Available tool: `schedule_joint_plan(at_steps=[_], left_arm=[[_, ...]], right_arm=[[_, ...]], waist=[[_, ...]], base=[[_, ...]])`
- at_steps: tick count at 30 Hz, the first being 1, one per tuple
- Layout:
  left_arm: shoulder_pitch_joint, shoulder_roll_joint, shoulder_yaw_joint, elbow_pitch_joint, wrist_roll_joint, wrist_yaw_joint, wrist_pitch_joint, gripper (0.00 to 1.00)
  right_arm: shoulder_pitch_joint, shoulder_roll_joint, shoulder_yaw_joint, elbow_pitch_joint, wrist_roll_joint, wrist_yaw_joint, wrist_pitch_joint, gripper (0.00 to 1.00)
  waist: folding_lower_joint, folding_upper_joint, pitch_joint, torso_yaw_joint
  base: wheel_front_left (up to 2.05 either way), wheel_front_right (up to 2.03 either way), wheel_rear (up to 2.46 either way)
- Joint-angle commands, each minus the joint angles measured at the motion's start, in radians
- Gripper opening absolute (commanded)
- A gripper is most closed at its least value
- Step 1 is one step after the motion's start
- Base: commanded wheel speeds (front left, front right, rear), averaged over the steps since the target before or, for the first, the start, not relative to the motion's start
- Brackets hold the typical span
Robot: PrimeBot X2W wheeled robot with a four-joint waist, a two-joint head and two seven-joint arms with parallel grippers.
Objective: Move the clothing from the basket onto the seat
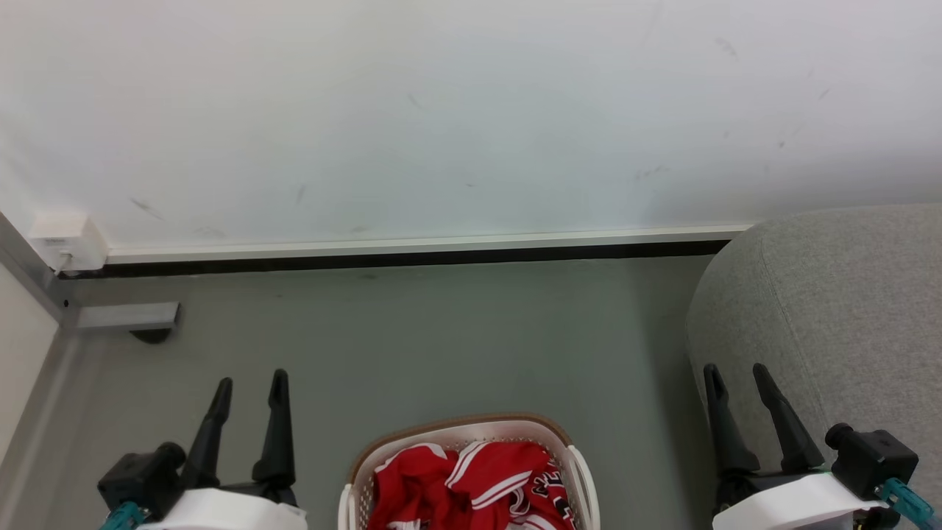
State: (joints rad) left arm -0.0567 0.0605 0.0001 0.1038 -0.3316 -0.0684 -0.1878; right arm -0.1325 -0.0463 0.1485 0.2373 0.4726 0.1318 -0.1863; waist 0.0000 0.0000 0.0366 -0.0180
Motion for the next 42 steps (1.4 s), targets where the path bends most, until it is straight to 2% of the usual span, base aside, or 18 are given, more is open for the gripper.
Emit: schedule_joint_plan(at_steps=[1,37,42], left_arm=[[-0.005,0.010,0.002,-0.010,0.021,0.003,-0.008,1.00],[-0.005,0.010,-0.005,-0.027,0.310,-0.002,-0.079,1.00],[-0.003,0.007,-0.001,-0.025,0.302,-0.004,-0.077,1.00]], right_arm=[[-0.019,-0.005,0.002,-0.002,-0.021,-0.001,-0.010,1.00],[-0.039,-0.006,0.058,0.013,-0.250,-0.002,-0.080,1.00],[-0.037,-0.006,0.056,0.012,-0.246,-0.002,-0.080,1.00]], waist=[[0.0000,0.0000,0.000,0.000],[0.0000,0.0000,0.021,-0.015],[0.0000,0.0000,0.020,-0.015]], base=[[0.00,0.00,0.00],[0.00,0.00,0.00],[0.00,0.00,0.00]])
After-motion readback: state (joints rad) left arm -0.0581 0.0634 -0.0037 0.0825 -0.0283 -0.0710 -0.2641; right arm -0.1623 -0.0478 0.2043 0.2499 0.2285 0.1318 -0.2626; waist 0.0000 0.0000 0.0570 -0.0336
